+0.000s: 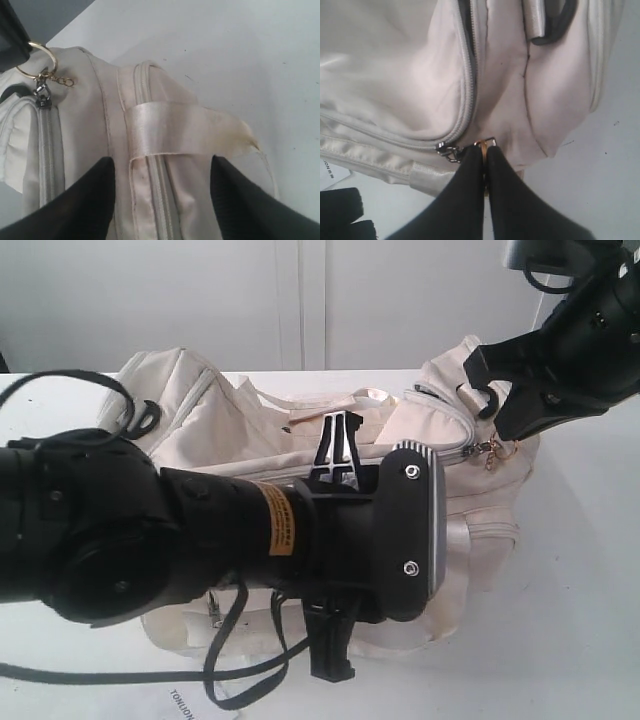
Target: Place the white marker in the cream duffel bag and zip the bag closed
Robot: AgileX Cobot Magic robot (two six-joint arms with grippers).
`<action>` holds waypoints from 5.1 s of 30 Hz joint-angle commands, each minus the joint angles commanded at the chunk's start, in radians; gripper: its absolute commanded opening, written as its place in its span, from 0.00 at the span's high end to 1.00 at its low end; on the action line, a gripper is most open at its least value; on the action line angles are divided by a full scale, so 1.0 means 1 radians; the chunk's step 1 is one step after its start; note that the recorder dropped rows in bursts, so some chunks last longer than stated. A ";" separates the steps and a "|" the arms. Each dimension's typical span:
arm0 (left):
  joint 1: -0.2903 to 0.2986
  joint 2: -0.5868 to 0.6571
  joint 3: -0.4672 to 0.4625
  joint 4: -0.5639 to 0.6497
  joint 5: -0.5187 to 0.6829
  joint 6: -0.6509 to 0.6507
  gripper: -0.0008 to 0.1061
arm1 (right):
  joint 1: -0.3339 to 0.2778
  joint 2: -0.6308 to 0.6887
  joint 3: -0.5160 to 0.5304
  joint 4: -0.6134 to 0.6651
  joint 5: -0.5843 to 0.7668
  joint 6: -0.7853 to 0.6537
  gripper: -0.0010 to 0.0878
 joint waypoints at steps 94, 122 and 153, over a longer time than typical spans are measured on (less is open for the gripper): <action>0.081 0.176 -0.113 -0.012 0.111 0.056 0.99 | 0.000 0.149 0.000 -0.019 -0.890 0.046 0.99; 0.079 0.176 -0.113 -0.003 0.111 0.060 0.99 | 0.002 0.245 0.000 0.064 -1.120 0.080 0.99; 0.079 0.176 -0.113 0.010 0.111 0.086 0.99 | 0.002 0.261 0.000 0.061 -1.026 0.072 0.99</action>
